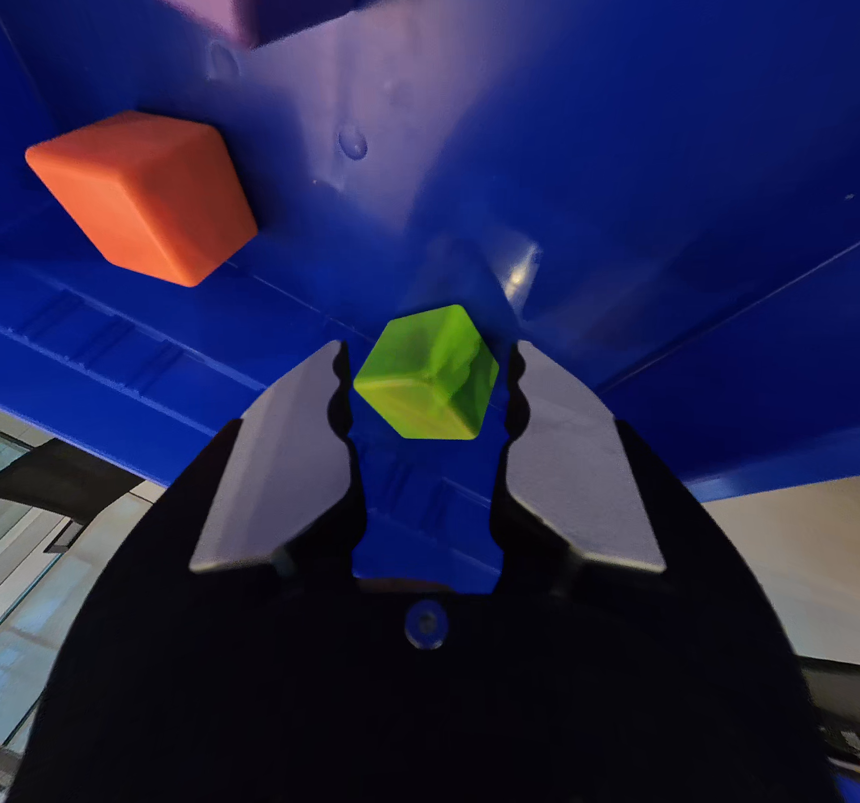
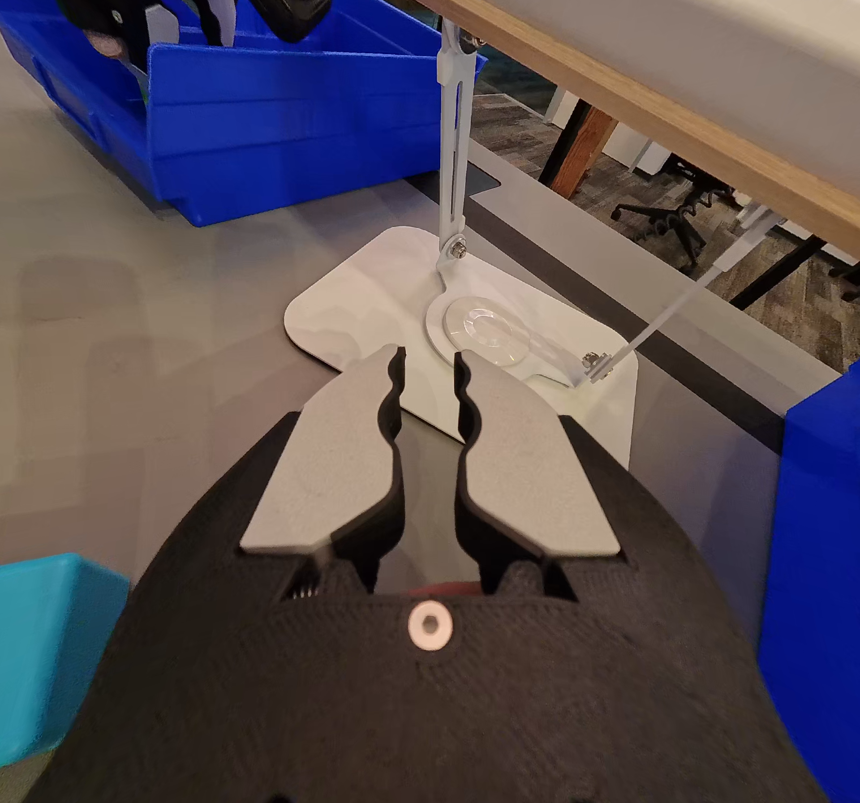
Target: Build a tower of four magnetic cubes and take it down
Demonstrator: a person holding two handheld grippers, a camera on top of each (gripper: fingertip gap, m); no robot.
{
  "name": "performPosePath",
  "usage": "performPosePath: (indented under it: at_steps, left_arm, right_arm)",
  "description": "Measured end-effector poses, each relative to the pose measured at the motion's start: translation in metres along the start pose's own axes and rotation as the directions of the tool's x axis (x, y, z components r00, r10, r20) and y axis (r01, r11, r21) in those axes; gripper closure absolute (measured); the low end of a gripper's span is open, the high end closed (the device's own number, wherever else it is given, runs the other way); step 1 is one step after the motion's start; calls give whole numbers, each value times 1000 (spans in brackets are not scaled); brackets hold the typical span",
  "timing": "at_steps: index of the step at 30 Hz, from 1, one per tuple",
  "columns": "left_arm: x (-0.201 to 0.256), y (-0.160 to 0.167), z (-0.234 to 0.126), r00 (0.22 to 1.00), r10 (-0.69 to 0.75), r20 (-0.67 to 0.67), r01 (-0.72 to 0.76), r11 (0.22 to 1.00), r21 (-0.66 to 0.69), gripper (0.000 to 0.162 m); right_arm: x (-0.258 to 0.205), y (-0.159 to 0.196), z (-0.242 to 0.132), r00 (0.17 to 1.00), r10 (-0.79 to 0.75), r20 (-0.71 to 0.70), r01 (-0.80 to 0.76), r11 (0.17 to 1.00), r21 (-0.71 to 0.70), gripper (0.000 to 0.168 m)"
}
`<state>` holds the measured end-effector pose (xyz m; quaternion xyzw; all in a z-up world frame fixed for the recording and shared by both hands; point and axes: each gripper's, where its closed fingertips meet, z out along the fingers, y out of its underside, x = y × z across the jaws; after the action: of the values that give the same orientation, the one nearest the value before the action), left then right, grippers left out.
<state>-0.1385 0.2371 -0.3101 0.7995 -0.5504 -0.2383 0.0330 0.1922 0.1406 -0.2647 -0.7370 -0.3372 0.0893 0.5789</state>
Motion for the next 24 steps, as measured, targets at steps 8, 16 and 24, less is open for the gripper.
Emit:
performPosePath:
  at_steps: [8, 16, 24]
  left_arm:
    - [4, 18, 14, 998, -12, -54, 7, 995, -104, 83]
    - [1, 21, 19, 997, -12, -70, 4, 992, -124, 94]
    - [10, 12, -10, 999, 6, -50, -2, 997, 75, 95]
  right_arm:
    - [0, 0, 0, 1000, 0, 1, 0, 1000, -1, 148]
    - [0, 0, 0, 1000, 0, 3, 0, 1000, 0, 149]
    - [1, -1, 0, 1000, 6, 5, -6, 1000, 8, 149]
